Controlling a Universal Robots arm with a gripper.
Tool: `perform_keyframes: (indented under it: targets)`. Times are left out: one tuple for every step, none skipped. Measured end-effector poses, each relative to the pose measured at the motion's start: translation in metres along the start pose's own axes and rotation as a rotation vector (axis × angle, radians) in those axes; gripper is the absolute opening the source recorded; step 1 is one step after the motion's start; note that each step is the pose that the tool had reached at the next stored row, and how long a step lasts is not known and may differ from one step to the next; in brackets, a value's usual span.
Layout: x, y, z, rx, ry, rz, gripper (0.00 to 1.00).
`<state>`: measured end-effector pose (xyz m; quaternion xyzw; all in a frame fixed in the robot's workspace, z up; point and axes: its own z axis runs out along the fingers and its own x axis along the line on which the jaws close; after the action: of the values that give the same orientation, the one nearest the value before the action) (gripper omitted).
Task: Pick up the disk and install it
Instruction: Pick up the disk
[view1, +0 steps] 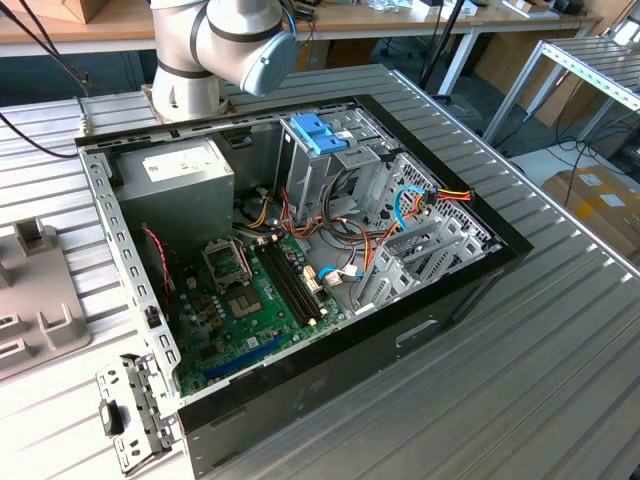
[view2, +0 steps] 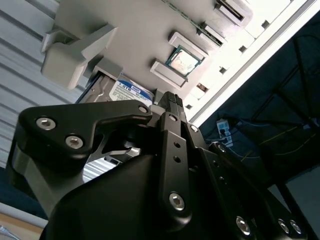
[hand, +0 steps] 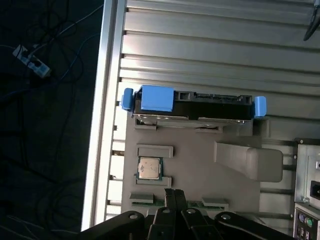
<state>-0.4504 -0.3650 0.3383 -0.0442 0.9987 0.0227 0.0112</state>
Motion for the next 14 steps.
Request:
perform_keyframes:
  targets:
    - [0.0000, 0.0000, 0.0000, -0.0003, 0.0004, -0.010, 0.11]
    - [0.0000, 0.0000, 0.0000, -0.0004, 0.0007, -0.016, 0.11]
    - [0.0000, 0.0000, 0.0000, -0.0006, 0.0010, -0.023, 0.11]
    - [0.0000, 0.0000, 0.0000, -0.0008, 0.0014, -0.033, 0.11]
    - [0.0000, 0.0000, 0.0000, -0.0010, 0.0018, -0.039, 0.11]
    - [0.0000, 0.0000, 0.0000, -0.0011, 0.0020, -0.045, 0.11]
    - [0.0000, 0.0000, 0.0000, -0.0015, 0.0026, -0.060, 0.11]
    - [0.0000, 0.0000, 0.0000, -0.0017, 0.0030, -0.069, 0.11]
    - [0.0000, 0.0000, 0.0000, -0.0020, 0.0037, -0.083, 0.11]
    - [0.0000, 0.0000, 0.0000, -0.0022, 0.0040, -0.090, 0.11]
    - [0.0000, 0.0000, 0.0000, -0.0024, 0.0043, -0.097, 0.11]
    - [0.0000, 0.0000, 0.0000, -0.0026, 0.0045, -0.103, 0.11]
    - [0.0000, 0.0000, 0.0000, -0.0027, 0.0049, -0.112, 0.11]
    - [0.0000, 0.0000, 0.0000, -0.0029, 0.0053, -0.118, 0.11]
